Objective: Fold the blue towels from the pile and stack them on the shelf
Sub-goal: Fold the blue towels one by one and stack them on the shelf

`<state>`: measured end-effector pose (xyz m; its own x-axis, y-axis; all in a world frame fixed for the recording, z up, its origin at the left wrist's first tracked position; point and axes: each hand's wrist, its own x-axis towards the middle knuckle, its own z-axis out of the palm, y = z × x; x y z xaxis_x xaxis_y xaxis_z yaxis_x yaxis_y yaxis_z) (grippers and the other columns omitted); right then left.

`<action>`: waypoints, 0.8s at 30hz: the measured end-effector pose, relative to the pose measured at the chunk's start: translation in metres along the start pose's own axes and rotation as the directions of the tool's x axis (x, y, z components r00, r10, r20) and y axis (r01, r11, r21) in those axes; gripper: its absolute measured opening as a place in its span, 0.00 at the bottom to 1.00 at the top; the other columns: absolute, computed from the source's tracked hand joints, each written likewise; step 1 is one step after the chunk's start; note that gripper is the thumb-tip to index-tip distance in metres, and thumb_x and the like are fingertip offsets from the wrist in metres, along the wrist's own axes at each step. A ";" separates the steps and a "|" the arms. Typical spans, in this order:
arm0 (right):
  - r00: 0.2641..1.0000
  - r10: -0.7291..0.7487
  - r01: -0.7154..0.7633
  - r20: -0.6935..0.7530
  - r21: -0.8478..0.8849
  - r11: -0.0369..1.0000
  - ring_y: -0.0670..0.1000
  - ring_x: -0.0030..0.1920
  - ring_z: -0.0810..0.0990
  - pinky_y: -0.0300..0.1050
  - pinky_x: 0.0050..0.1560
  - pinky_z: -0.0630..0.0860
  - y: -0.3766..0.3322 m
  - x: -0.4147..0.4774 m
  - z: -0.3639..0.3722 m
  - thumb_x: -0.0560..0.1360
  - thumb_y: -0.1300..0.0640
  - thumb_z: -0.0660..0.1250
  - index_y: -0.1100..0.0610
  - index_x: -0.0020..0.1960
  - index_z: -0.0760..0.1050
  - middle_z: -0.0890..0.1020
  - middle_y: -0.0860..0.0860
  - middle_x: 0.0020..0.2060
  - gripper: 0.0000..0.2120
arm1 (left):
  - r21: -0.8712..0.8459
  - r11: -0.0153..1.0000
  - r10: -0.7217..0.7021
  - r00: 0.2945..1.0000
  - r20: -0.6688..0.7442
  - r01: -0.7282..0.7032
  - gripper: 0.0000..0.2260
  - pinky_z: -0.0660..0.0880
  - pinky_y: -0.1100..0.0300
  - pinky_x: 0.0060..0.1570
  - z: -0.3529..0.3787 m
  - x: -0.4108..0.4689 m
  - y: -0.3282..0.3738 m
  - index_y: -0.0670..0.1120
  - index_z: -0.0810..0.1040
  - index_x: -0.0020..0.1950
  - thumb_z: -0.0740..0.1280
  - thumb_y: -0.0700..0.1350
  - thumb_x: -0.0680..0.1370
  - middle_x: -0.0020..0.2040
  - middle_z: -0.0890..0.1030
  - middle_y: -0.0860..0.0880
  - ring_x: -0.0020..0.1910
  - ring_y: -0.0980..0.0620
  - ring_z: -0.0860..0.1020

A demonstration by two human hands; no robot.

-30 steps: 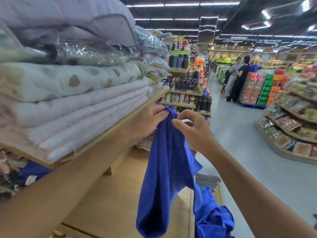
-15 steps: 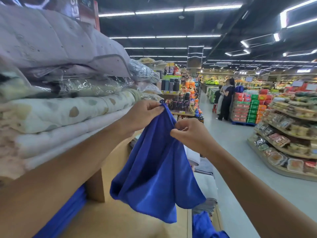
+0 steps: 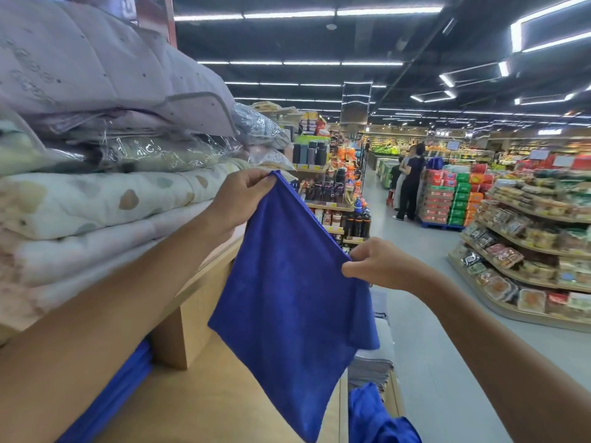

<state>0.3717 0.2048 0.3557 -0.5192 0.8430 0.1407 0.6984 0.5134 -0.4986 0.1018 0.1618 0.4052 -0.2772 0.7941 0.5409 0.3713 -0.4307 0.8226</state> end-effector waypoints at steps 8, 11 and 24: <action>0.995 0.049 -0.042 0.084 -0.090 0.995 0.46 0.30 0.73 0.43 0.36 0.70 0.046 -0.024 0.011 0.65 0.50 0.64 0.57 0.35 0.79 0.77 0.49 0.27 0.11 | -0.182 0.983 -0.012 0.999 -0.046 0.003 0.08 0.76 0.67 0.34 -0.013 -0.001 -0.011 0.50 0.84 0.48 0.66 0.45 0.83 0.39 0.85 0.57 0.36 0.61 0.80; 0.997 0.057 -0.061 -0.043 -0.097 0.993 0.47 0.27 0.70 0.42 0.32 0.67 0.059 -0.027 0.022 0.61 0.48 0.61 0.57 0.30 0.74 0.72 0.47 0.24 0.12 | -0.179 0.984 0.010 1.000 -0.025 -0.015 0.09 0.77 0.67 0.36 -0.017 -0.004 -0.014 0.51 0.85 0.46 0.67 0.44 0.83 0.40 0.85 0.56 0.37 0.60 0.81; 0.946 0.180 0.063 -0.268 0.700 0.711 0.45 0.45 0.85 0.45 0.48 0.79 0.094 -0.032 0.034 0.79 0.57 0.71 0.49 0.52 0.83 0.88 0.48 0.44 0.05 | -0.147 0.988 0.013 0.987 -0.161 -0.037 0.11 0.76 0.63 0.39 -0.048 -0.028 -0.030 0.53 0.85 0.45 0.65 0.47 0.83 0.39 0.84 0.58 0.38 0.61 0.79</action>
<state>0.4375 0.2202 0.2755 -0.2336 0.9333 0.2728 0.1190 0.3059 -0.9446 0.0559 0.1316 0.3740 -0.4119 0.7090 0.5724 0.2467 -0.5179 0.8191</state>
